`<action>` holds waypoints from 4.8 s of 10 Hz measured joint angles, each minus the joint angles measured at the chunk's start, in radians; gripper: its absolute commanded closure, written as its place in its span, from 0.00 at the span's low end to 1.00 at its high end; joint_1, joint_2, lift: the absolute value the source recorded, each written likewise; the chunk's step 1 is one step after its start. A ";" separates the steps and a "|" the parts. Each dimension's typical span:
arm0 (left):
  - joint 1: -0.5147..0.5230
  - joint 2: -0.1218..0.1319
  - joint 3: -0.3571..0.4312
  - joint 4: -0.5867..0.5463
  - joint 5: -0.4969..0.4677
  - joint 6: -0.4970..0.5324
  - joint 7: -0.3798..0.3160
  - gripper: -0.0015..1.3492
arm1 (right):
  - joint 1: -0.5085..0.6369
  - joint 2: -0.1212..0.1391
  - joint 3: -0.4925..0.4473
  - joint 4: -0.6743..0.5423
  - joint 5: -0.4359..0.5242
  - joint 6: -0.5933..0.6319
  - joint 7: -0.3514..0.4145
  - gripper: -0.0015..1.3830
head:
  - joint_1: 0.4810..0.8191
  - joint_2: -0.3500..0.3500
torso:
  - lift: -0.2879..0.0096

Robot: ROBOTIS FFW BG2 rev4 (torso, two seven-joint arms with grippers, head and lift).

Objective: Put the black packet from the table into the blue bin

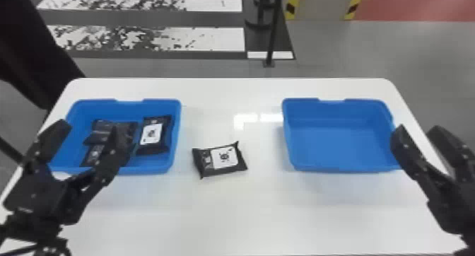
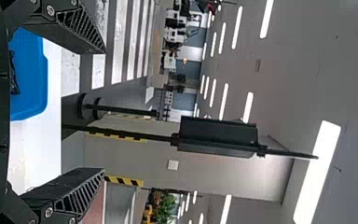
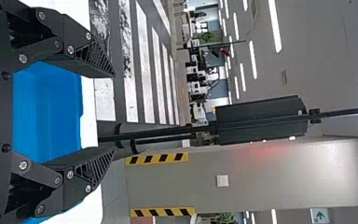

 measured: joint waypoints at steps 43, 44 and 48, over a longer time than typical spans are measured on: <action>-0.530 0.034 0.112 0.330 -0.754 0.510 -0.442 0.09 | -0.027 0.000 0.012 0.026 -0.002 0.000 0.001 0.37 | 0.63 0.58 | 0.60; -0.520 0.016 0.146 0.330 -0.729 0.466 -0.442 0.13 | -0.026 0.000 0.012 0.026 -0.002 0.000 0.001 0.37 | 0.63 0.59 | 0.60; -0.332 -0.089 0.319 0.141 -0.560 0.381 -0.324 0.13 | -0.021 0.000 0.010 0.017 -0.004 0.000 0.000 0.37 | 0.63 0.70 | 0.60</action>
